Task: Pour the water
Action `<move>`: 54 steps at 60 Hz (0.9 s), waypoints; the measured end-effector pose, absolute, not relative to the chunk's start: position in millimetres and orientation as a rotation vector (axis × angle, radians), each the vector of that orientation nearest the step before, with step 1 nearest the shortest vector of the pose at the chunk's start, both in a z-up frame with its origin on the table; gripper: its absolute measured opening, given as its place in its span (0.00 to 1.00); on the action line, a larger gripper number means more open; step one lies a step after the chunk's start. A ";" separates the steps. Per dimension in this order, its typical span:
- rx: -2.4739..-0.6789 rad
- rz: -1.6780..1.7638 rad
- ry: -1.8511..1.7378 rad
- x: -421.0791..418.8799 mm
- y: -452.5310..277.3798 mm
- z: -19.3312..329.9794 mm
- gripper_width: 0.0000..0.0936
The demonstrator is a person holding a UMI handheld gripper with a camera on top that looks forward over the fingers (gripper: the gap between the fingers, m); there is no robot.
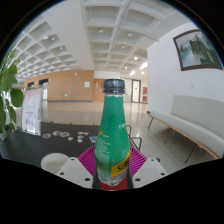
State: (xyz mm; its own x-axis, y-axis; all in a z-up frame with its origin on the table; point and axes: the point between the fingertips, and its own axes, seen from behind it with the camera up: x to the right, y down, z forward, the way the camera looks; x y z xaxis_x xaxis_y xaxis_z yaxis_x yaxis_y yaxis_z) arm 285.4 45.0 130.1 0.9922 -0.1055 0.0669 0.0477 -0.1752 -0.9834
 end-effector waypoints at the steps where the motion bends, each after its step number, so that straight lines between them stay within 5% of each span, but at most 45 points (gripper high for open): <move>1: -1.754 -0.140 0.048 280.8 44.7 124.4 0.42; 9: -1.839 -0.171 0.042 301.4 50.4 62.3 0.43; 17: -1.814 -0.134 0.091 306.2 53.1 70.2 0.45; 24: -1.836 -0.148 0.065 306.9 50.1 69.0 0.60; 30: -1.917 -0.156 0.085 302.7 44.1 58.1 0.94; 54: -1.958 -0.262 0.056 258.9 -118.6 137.5 0.91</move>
